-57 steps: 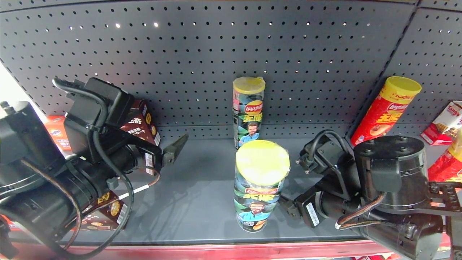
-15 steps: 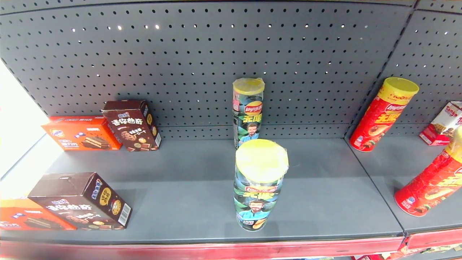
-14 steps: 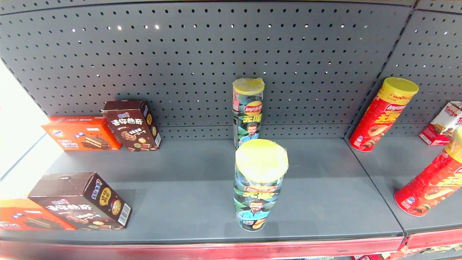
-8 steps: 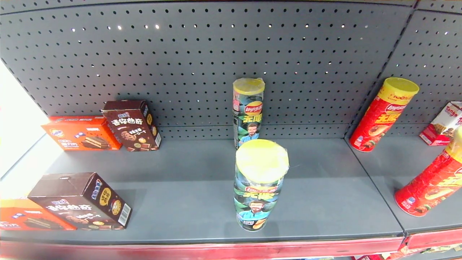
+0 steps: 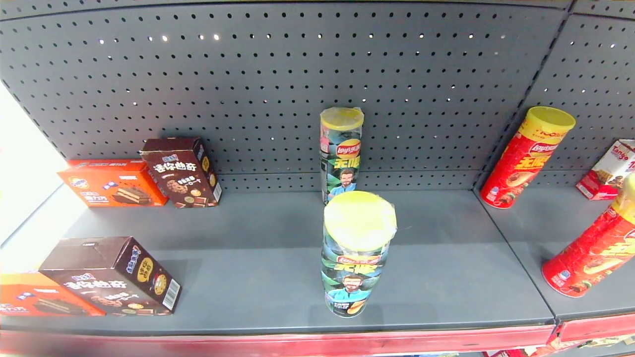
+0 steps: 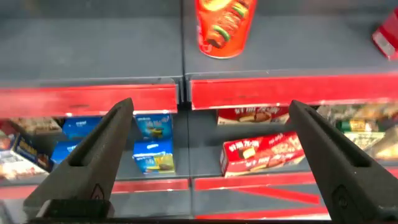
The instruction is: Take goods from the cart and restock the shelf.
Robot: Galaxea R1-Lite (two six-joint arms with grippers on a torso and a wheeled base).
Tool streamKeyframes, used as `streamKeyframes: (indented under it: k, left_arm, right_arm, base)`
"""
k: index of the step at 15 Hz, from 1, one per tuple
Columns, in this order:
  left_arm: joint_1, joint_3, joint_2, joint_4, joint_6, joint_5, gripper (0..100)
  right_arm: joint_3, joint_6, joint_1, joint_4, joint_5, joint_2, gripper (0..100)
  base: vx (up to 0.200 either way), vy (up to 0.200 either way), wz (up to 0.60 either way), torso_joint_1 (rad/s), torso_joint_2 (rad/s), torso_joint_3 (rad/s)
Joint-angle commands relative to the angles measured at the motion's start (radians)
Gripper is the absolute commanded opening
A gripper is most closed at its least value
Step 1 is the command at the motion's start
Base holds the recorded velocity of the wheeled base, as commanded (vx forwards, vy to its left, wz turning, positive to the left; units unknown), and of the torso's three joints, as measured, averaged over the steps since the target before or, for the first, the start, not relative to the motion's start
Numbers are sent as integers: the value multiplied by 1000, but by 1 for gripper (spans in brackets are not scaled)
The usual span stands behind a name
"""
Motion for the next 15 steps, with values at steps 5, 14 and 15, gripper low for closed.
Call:
streamKeyframes:
  k: [5, 14, 15]
  left_arm:
    - [3, 0, -5, 1, -63, -81, 100]
    - [68, -2, -84, 75, -160, -106, 100]
    - [69, -2, -84, 75, -165, -106, 100]
  right_arm:
    - [3, 2, -1, -7, 3, -18, 100]
    - [3, 2, -1, -7, 3, -18, 100]
    - [3, 2, -1, -7, 3, -18, 100]
  base:
    - [0, 0, 0, 0, 0, 0]
    - [0, 0, 0, 0, 0, 0]
    - [0, 0, 0, 0, 0, 0]
